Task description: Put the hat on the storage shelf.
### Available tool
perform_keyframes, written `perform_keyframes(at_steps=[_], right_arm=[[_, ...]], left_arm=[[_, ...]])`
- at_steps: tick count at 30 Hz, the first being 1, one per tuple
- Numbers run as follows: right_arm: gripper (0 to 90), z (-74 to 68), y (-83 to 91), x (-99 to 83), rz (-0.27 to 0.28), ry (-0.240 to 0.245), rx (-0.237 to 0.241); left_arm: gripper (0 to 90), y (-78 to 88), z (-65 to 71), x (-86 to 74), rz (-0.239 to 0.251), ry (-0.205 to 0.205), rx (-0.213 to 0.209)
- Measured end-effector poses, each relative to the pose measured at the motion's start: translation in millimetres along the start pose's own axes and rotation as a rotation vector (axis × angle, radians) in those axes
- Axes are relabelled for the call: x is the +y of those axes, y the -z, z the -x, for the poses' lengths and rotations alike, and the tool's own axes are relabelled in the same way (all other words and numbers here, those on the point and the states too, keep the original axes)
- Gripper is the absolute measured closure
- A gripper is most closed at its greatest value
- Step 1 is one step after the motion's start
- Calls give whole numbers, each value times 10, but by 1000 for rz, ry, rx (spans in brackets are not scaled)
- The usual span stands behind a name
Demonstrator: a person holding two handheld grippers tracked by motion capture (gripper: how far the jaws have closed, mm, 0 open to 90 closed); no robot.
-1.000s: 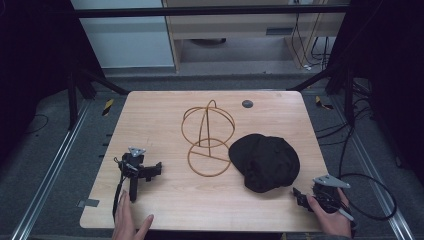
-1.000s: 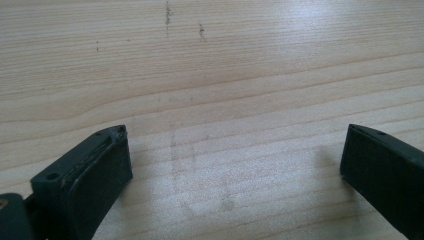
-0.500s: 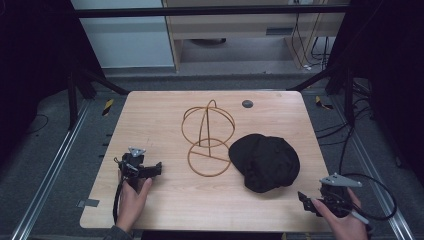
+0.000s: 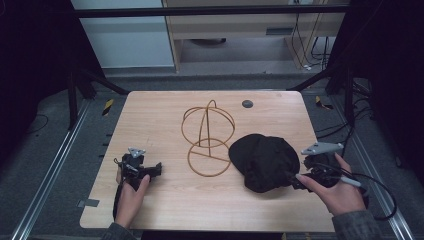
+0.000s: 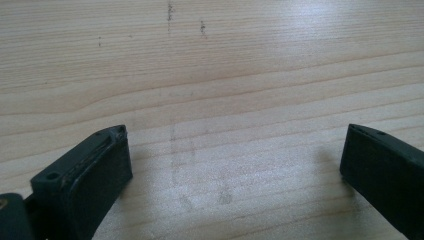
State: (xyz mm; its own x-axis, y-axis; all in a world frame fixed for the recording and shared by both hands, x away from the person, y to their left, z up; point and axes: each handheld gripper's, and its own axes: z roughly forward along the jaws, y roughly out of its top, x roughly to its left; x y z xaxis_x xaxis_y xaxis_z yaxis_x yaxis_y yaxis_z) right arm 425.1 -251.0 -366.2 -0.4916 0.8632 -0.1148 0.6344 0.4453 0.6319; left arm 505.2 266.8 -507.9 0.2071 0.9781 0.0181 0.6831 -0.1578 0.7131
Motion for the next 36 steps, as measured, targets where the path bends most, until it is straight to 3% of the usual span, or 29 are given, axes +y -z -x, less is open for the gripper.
perform_keyframes(at_steps=[5,13,24,30,36], right_arm=[[66,19,-125,195,-6,11,47],[65,-12,-350,436,-53,21,80],[66,65,-691,446,-145,-4,108],[188,102,-758,434,-166,-7,125],[424,128,-766,417,-175,3,160]], left_arm=[[0,4,4,-4,0,-2,-2],[0,11,11,-10,-1,-5,-6],[0,15,20,-14,-1,-12,-11],[0,17,28,-16,-1,-17,-15],[0,18,36,-18,0,-20,-19]])
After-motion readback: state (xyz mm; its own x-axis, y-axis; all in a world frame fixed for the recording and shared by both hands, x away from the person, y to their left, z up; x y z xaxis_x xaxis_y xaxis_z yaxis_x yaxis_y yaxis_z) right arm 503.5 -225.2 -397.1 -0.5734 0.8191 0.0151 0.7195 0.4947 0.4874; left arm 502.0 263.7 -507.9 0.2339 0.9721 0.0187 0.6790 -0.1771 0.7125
